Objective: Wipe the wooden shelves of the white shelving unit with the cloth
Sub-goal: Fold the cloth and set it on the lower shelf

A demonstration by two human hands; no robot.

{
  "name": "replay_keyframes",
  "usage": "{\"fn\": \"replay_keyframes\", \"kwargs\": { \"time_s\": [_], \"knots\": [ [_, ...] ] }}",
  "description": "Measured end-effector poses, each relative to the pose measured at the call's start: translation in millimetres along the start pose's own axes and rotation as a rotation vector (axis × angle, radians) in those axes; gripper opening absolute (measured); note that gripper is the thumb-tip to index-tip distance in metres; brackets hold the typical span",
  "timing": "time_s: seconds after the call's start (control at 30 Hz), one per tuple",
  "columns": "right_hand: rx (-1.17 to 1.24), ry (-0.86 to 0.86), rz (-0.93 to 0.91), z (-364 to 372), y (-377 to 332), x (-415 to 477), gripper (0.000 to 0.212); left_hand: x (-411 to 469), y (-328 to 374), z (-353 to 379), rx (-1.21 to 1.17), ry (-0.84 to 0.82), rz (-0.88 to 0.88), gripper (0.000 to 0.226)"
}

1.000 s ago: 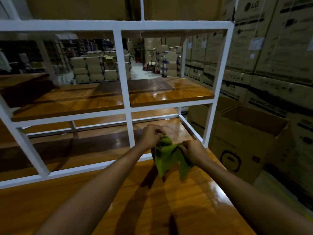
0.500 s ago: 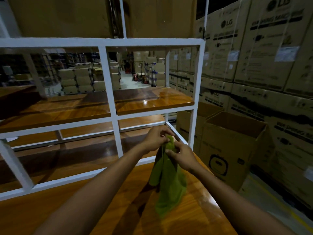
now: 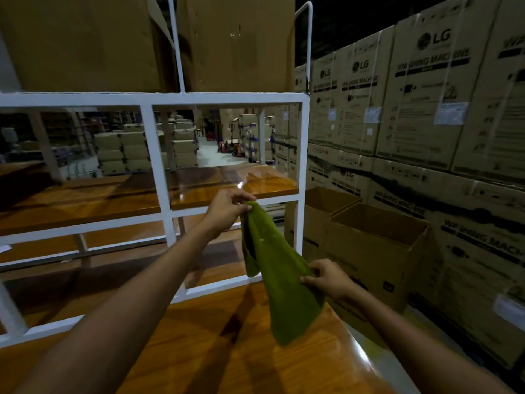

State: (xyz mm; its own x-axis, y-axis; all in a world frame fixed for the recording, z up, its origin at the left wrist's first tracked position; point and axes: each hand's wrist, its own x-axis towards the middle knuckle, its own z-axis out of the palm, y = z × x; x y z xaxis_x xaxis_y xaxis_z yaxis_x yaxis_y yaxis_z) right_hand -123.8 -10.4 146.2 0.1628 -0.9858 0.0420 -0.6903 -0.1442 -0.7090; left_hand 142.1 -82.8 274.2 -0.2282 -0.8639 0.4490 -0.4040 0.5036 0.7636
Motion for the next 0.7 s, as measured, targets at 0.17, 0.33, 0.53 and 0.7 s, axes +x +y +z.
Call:
{"fn": "replay_keyframes", "kwargs": {
  "time_s": [0.17, 0.33, 0.53, 0.7],
  "knots": [
    [-0.038, -0.038, 0.085, -28, 33, -8, 0.010, 0, -28, -3, 0.097, 0.059, -0.114, 0.013],
    [-0.102, -0.063, 0.135, -45, 47, 1, 0.020, -14, -77, 3, -0.032, 0.041, -0.346, 0.012],
    [-0.176, 0.007, 0.179, -54, 56, 36, 0.024, -28, -120, 18, -0.109, 0.131, -0.515, 0.014],
    [-0.126, 0.223, 0.142, -58, 42, 69, 0.016, -14, -123, 13, -0.116, 0.256, -0.434, 0.014]
  ]
}}
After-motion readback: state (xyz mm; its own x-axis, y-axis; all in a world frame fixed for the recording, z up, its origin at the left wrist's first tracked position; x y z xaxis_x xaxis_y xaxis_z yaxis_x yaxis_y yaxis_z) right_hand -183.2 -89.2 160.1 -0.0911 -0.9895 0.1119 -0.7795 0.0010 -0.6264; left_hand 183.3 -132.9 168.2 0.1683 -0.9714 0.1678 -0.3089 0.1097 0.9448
